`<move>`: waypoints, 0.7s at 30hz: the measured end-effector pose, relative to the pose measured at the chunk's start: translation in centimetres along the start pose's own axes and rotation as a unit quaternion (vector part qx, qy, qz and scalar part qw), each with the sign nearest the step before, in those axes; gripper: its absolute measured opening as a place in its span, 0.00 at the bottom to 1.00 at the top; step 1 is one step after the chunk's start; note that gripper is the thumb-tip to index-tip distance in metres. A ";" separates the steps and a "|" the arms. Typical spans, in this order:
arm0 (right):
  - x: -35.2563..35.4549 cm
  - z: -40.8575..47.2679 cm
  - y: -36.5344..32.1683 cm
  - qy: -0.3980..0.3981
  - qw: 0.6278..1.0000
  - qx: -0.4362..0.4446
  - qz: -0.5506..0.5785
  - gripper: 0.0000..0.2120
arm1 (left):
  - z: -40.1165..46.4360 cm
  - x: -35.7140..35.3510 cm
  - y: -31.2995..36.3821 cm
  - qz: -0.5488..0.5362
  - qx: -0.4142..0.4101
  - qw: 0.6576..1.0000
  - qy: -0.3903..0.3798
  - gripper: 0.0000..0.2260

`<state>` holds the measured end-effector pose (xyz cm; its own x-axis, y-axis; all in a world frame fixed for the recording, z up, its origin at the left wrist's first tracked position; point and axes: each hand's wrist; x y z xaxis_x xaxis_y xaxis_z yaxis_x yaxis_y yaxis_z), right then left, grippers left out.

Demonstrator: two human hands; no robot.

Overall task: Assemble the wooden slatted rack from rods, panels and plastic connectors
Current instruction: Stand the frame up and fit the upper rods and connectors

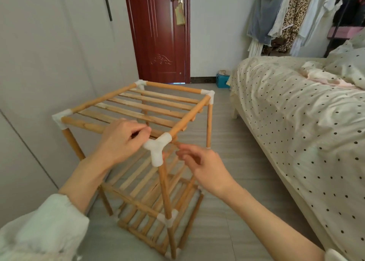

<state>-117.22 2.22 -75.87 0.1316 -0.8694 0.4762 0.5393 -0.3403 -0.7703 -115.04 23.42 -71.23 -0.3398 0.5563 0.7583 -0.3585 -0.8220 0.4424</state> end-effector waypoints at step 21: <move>-3.6 7.3 -2.9 -0.080 0.815 0.355 -0.452 0.20 | -6.1 3.3 -2.1 -0.038 0.104 0.993 -0.033 0.18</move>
<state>-113.23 8.97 -72.28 -0.5095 -0.3022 0.8057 0.8141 -0.4724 0.3377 -120.73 27.74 -72.63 -0.2582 0.6139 0.7460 -0.1911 -0.7894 0.5834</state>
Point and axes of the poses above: each hand's wrist, its own z-axis towards the middle knuckle, its own x-axis out of the back of the hand, y = z × x, and after that the axes turned 10 degrees about x, right-handed
